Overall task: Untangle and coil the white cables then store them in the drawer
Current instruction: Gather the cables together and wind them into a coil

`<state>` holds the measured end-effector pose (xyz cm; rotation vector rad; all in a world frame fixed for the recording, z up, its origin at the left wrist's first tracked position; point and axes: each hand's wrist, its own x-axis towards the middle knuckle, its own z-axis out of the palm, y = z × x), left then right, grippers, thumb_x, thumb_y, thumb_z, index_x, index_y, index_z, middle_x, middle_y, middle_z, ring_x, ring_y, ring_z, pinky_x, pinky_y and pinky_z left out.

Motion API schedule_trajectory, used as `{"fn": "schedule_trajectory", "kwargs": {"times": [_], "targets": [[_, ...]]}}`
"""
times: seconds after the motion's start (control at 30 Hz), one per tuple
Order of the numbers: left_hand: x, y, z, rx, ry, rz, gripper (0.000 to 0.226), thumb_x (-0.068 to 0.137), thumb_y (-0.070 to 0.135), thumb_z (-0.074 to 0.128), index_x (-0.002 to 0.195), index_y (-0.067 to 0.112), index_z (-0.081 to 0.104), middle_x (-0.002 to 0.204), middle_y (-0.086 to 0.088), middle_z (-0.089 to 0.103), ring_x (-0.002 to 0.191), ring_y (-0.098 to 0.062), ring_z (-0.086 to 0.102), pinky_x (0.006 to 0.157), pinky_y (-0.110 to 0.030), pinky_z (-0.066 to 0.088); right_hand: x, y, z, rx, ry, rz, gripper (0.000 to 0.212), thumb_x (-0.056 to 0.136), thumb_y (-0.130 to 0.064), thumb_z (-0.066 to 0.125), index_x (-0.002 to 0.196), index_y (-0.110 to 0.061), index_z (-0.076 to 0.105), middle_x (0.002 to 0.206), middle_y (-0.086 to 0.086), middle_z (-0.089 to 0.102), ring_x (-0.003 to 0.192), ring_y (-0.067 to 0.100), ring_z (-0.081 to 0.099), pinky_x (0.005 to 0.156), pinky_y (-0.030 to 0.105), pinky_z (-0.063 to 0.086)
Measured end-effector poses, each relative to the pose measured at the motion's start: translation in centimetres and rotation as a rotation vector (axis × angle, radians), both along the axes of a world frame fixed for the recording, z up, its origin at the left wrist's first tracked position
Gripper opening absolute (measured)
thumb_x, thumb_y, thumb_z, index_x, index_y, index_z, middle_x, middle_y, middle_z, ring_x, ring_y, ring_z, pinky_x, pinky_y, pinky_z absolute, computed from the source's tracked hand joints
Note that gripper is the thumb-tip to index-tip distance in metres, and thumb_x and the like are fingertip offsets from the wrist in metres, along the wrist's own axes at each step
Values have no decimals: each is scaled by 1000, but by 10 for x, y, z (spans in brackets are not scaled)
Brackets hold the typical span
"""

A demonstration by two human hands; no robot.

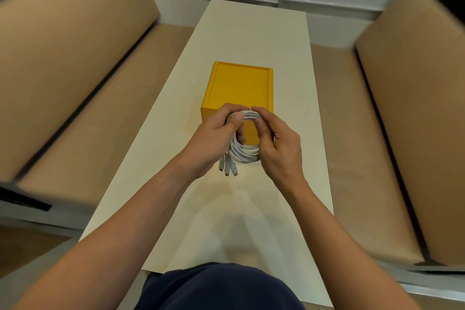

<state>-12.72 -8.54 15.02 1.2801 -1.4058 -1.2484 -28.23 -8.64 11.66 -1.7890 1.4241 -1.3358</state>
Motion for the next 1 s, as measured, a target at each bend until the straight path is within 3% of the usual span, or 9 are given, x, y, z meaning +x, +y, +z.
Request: {"fn": "schedule_trajectory", "kwargs": {"times": [0.1,0.23,0.37,0.57,0.67,0.83,0.93,1.0], "targets": [[5,-2,4,13,-108,-32,28,111,29,42,129,27,62,81,2,62,83,-19,57,81,-47,49,2,3,-2,-40,-11,11,29,106,-15,53,130,-21,68,118,-7,73,106,6,66,89,29,55],[2,3,6,42,-103,-79,29,112,28,39,129,26,63,85,-3,58,81,-16,53,75,-36,44,-1,5,-9,-133,123,8,30,106,-16,50,131,-20,66,112,-2,73,95,16,67,77,40,55],[-11,6,0,-5,-81,-1,27,110,35,41,126,26,62,82,1,58,77,-7,57,71,-24,46,4,6,-11,-199,101,-78,27,105,-11,51,127,-15,68,113,1,73,98,18,68,78,41,57],[-30,14,-12,104,112,198,23,108,38,49,117,24,65,76,4,57,68,-6,59,68,-29,48,11,6,-20,-208,131,-190,27,105,-13,50,125,-13,68,110,0,73,92,17,69,71,37,56],[-26,12,-14,160,151,170,22,108,37,49,117,25,66,80,0,53,67,-12,56,69,-35,47,13,8,-24,-138,61,-167,25,107,-14,49,124,-16,67,108,-2,73,92,17,68,74,42,56],[-16,10,-13,179,220,124,27,110,30,45,126,25,66,79,-1,48,63,-11,49,65,-31,46,18,7,-24,-101,74,-119,26,108,-16,47,125,-22,66,105,-4,72,86,15,66,70,42,55],[-13,11,-11,87,45,138,28,111,33,42,130,28,62,84,0,59,69,-11,62,70,-35,55,17,2,-25,-136,174,-154,28,108,-22,46,129,-22,65,110,-4,72,89,18,67,68,43,56],[-16,13,-12,28,-97,173,30,111,36,38,133,28,58,101,1,67,75,-6,69,74,-32,58,20,1,-25,-151,226,-180,30,107,-25,44,128,-23,65,109,-3,73,87,19,67,64,42,56]]}}
